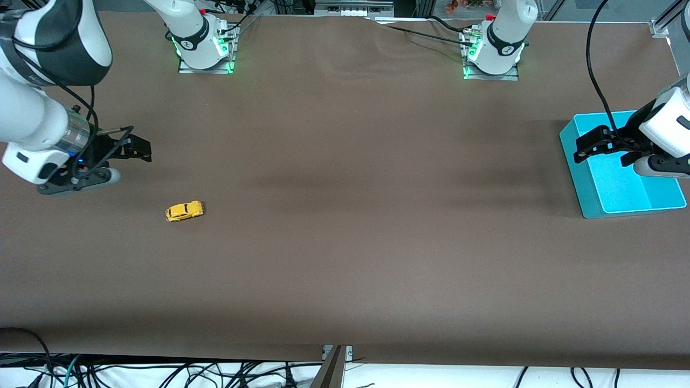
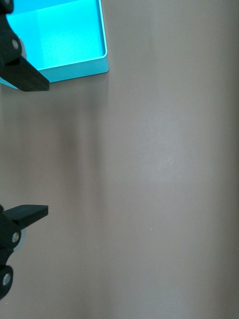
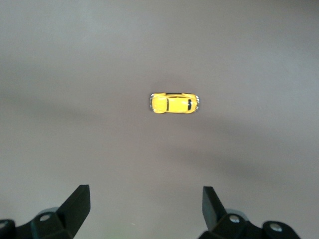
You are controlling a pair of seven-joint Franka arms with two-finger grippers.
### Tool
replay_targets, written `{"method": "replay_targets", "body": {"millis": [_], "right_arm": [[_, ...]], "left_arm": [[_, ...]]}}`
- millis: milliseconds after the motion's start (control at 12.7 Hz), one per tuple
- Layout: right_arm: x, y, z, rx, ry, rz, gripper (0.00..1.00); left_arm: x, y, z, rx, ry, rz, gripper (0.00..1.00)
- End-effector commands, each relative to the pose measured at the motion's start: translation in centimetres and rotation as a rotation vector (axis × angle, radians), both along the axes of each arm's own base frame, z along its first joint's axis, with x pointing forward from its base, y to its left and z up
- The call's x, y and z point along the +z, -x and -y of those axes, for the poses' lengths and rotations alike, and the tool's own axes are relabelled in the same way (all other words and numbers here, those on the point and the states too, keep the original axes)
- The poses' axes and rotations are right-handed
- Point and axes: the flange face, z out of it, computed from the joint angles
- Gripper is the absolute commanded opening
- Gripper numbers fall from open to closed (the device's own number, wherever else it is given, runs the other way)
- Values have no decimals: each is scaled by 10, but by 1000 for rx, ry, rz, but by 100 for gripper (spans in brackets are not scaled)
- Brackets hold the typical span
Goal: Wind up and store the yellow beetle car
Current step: 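Lower the right gripper onto the yellow car and close it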
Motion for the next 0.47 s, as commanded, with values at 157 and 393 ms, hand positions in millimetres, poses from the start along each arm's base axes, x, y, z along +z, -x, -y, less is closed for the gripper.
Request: {"method": "replay_targets", "body": {"millis": [157, 393], "right_arm": [[-83, -24, 13, 369, -50, -88, 99], [-142, -23, 20, 659, -75, -65, 99]], "left_arm": [[7, -4, -3, 9, 23, 8, 100], [7, -4, -3, 8, 24, 8, 100]]}}
